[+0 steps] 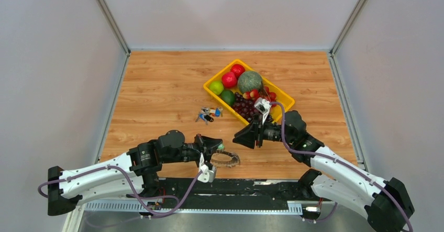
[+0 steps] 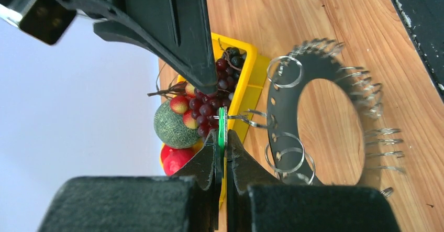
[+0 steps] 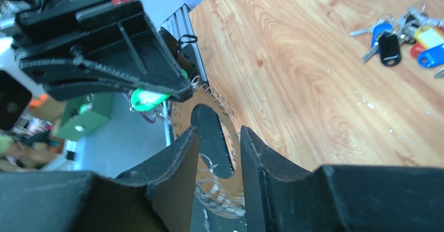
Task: Remove the keys from the keyring
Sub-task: Remove the key from the keyring.
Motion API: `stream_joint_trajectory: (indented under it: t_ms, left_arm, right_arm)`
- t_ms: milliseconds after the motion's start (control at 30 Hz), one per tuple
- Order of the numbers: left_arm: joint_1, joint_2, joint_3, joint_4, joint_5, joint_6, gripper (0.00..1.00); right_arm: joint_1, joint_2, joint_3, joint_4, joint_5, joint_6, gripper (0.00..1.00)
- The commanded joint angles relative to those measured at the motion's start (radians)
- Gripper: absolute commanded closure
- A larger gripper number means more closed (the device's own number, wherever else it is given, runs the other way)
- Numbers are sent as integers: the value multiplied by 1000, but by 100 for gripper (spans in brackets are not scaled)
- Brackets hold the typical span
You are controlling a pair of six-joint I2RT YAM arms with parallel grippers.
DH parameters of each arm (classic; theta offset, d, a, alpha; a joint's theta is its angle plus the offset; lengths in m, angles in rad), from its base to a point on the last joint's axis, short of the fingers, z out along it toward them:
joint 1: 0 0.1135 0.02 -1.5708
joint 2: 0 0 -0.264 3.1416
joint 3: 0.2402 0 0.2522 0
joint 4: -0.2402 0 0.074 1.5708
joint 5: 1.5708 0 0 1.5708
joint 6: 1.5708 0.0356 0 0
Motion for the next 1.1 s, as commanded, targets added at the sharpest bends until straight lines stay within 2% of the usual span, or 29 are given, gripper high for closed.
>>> stream_joint_trajectory:
  t_ms: [0,167,433,767,1067]
  left_arm:
    - [-6,-17,22,58,47,6,100]
    - [-6,-20,20,58,59,7,100]
    - [-5,-25,20,60,60,6,100]
    - [-5,-27,19,60,57,4,100]
    - [-5,-29,19,64,53,0,100]
  right_arm:
    - [17,-94,-9,4,-5,-233,62]
    - [19,-148,-13,18,-31,-396,62]
    - [69,-113,-24,67,-120,-454,62]
    - [219,-53,-22,120,-38,-494,61]
    - [279,11,2,151,51,-483,61]
